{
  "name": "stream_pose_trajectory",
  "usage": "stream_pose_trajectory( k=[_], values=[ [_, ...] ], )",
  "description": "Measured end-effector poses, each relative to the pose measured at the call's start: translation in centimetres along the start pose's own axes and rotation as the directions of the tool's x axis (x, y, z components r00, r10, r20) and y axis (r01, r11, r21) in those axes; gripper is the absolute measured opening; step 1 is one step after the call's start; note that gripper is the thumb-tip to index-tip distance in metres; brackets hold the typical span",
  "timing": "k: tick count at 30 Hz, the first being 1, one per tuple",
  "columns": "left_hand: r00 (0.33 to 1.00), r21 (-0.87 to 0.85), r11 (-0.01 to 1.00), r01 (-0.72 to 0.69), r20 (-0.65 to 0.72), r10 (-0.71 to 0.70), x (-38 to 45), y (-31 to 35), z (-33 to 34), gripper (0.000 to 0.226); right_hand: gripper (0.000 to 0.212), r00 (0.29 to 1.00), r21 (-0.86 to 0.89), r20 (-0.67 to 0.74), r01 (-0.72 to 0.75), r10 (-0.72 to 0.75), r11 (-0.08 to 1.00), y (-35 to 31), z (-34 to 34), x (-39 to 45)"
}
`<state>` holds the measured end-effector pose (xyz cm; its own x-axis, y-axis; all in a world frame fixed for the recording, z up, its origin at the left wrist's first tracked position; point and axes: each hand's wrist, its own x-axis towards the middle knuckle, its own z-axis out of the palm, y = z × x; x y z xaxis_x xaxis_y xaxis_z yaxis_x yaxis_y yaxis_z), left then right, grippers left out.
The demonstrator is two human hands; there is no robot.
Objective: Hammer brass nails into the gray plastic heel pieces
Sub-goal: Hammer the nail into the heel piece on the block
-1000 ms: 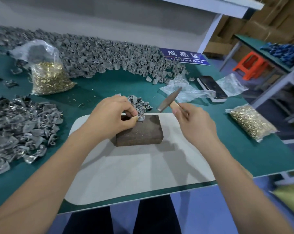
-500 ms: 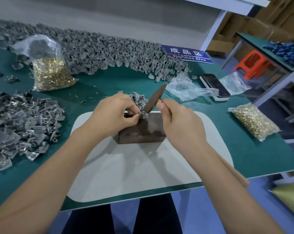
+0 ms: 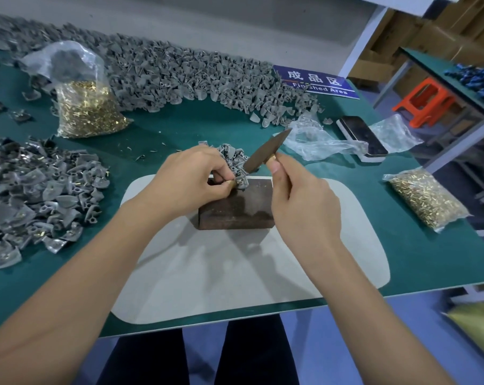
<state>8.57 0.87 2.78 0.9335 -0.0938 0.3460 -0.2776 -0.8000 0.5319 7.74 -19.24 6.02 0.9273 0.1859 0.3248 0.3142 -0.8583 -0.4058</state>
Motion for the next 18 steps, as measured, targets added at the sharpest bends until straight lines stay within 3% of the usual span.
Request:
stream_pose_trajectory(
  k=[4,7,11,14,18],
  values=[
    [1.000,0.004,1.000,0.001,0.011,-0.001,-0.01,0.01,-0.07,0.004,0.035,0.997,-0.037,0.071,0.011,-0.008,0.999,-0.25,0.00,-0.02],
    [1.000,0.003,1.000,-0.006,0.021,0.006,0.00,-0.06,-0.11,0.007,0.036,1.000,-0.008,-0.011,0.006,-0.006,1.000,-0.32,0.03,-0.10],
    [0.999,0.023,0.999,-0.031,0.022,0.030,-0.04,-0.07,-0.21,0.008,0.035,0.999,-0.069,0.051,0.013,-0.010,0.998,-0.45,0.25,-0.12],
    [0.999,0.023,0.999,-0.035,0.025,0.034,0.05,-0.16,-0.27,0.008,0.037,0.999,-0.027,-0.041,0.005,-0.006,1.000,-0.37,0.15,-0.15],
    [0.999,0.033,0.999,-0.030,0.032,0.029,0.01,-0.09,-0.35,0.009,0.035,0.999,-0.073,0.026,0.029,-0.027,0.997,-0.23,0.10,0.08]
  ],
)
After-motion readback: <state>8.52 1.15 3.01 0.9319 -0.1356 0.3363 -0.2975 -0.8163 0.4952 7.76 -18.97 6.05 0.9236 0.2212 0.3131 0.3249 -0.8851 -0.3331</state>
